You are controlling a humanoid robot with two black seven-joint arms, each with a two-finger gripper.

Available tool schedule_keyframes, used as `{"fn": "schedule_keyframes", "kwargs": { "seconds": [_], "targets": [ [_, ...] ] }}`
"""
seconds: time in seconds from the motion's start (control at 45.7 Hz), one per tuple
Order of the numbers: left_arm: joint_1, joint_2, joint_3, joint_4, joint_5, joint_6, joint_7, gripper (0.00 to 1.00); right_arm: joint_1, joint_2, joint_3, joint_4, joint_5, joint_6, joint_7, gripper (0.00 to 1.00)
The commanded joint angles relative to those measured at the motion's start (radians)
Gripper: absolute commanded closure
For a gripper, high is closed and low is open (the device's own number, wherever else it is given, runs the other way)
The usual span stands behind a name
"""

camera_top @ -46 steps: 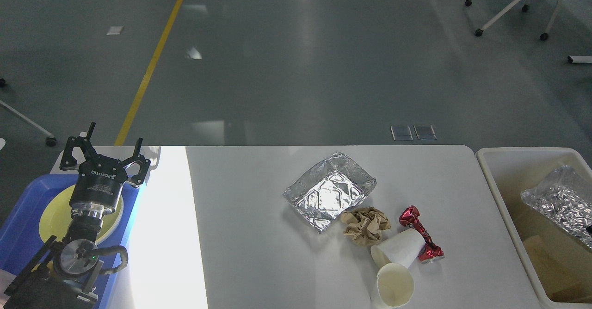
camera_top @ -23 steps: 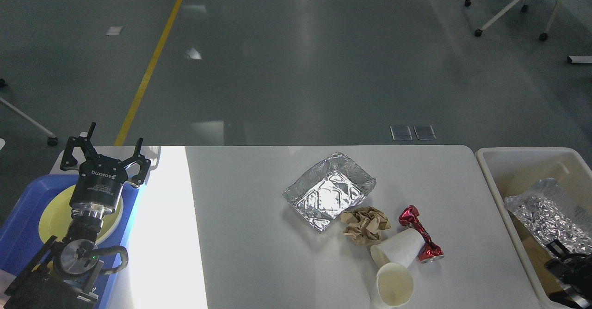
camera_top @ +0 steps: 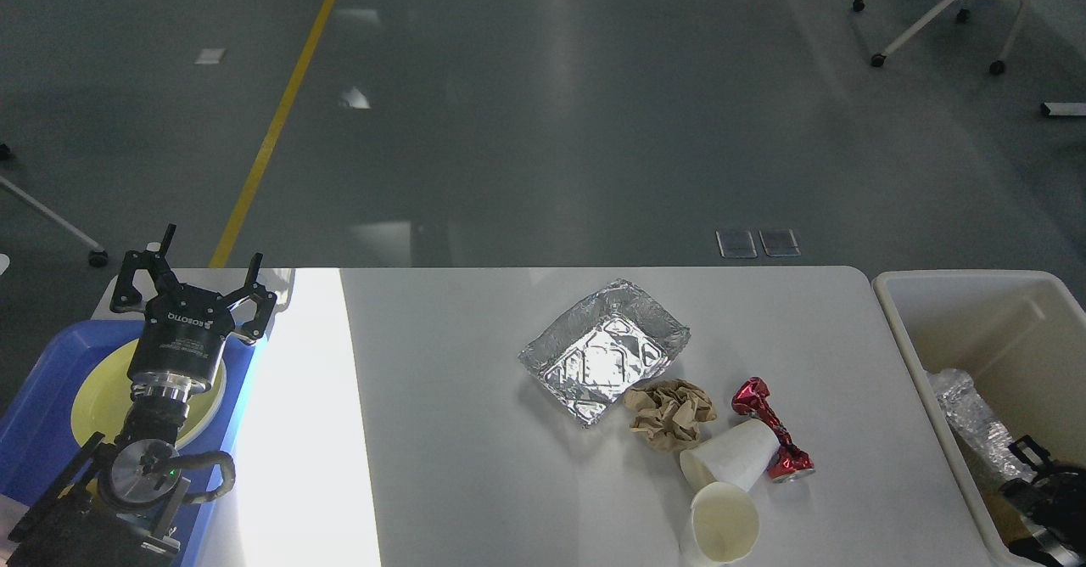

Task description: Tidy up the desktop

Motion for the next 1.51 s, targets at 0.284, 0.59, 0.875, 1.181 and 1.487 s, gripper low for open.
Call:
{"fn": "schedule_keyframes", "kwargs": {
  "seconds": [0.284, 0.59, 0.875, 1.181, 1.487],
  "targets": [
    [0.000, 0.000, 0.000, 0.000, 0.000, 0.000, 0.000, 0.03, 0.113, -0.040, -0.040, 0.009, -0.078, 0.142, 0.000, 0.00],
    [0.000, 0.001, 0.000, 0.000, 0.000, 0.000, 0.002, 0.03, 0.490, -0.166, -0.135, 0.300, -0.345, 0.406, -0.015, 0.00],
    [0.000, 0.001, 0.000, 0.000, 0.000, 0.000, 0.002, 0.03, 0.993, -0.128, -0.428, 0.656, -0.439, 0.708, -0.012, 0.00],
    [0.000, 0.000, 0.001, 0.000, 0.000, 0.000, 0.002, 0.03, 1.419, 0.009, -0.519, 1.006, -0.303, 0.890, -0.012, 0.00],
    [0.000, 0.000, 0.001, 0.000, 0.000, 0.000, 0.000, 0.03, 1.818, 0.144, -0.607, 1.374, -0.013, 0.957, -0.015, 0.00]
  ]
}}
